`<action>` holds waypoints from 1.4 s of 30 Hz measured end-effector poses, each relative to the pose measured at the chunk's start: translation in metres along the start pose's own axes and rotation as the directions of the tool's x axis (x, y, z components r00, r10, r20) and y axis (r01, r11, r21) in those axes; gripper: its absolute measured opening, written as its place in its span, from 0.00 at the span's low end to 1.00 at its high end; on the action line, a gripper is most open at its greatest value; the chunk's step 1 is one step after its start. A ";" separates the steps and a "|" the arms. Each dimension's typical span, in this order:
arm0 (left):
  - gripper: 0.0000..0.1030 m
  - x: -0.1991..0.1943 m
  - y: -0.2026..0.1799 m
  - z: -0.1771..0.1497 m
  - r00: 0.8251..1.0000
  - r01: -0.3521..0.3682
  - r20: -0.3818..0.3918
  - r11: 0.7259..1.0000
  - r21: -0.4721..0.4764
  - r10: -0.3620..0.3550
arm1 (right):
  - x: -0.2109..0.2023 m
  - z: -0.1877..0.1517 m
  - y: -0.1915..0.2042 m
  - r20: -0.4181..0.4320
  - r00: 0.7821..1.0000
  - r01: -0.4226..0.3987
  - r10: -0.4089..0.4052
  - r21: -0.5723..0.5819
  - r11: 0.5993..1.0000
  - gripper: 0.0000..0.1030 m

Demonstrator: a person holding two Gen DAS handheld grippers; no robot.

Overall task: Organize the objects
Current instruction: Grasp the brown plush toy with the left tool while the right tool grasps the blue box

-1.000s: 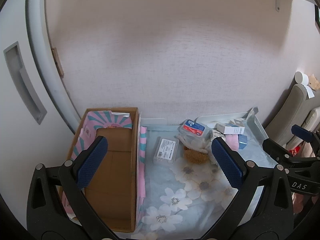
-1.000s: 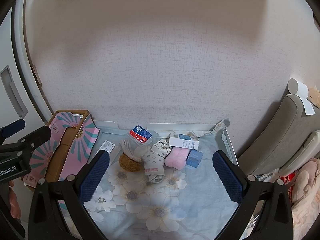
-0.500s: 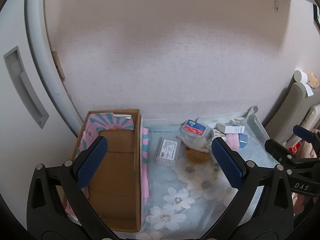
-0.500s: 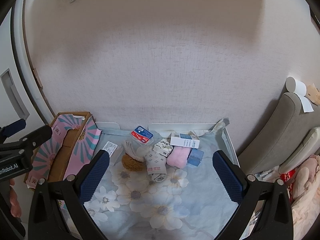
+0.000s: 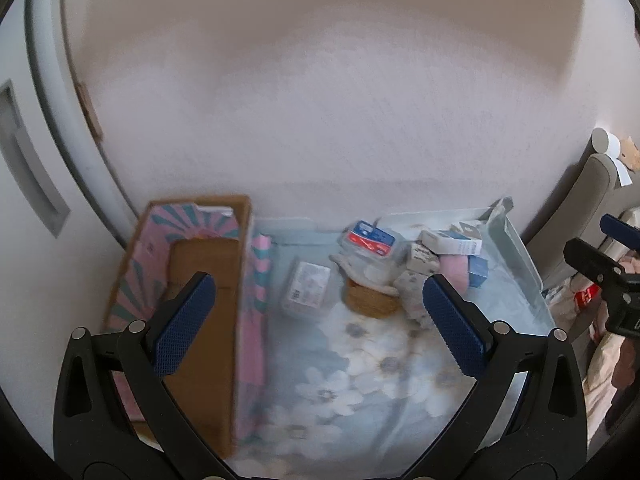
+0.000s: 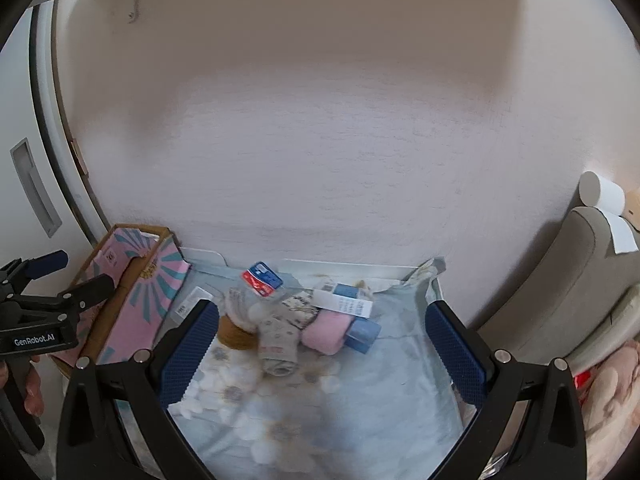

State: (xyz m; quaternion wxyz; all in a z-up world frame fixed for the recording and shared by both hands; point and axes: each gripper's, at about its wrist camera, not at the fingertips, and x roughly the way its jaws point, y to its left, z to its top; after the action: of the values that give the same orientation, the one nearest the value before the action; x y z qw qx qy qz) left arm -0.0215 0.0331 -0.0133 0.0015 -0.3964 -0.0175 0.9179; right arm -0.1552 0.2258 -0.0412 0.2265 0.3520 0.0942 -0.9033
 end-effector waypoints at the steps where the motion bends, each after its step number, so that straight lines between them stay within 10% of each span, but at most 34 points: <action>1: 1.00 0.005 -0.007 -0.002 1.000 0.005 -0.013 1.000 -0.014 -0.005 | 0.003 0.000 -0.004 -0.007 1.000 -0.006 0.006 -0.004 1.000 1.00; 27: 0.85 0.172 -0.042 -0.064 0.957 -0.032 -0.282 0.939 -0.343 -0.070 | 0.175 -0.057 -0.069 -0.282 0.931 -0.324 0.233 -0.339 0.883 0.99; 42: 0.53 0.223 -0.038 -0.059 0.948 -0.032 -0.297 0.895 -0.445 -0.113 | 0.224 -0.069 -0.070 -0.373 0.890 -0.407 0.261 -0.393 0.825 0.51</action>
State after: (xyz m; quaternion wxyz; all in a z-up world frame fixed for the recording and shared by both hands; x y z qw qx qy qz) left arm -0.1322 0.0762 -0.2147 -0.0669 -0.5270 -0.2344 0.8142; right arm -0.2937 0.2333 -0.2431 0.4426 0.4334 0.2754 -0.7351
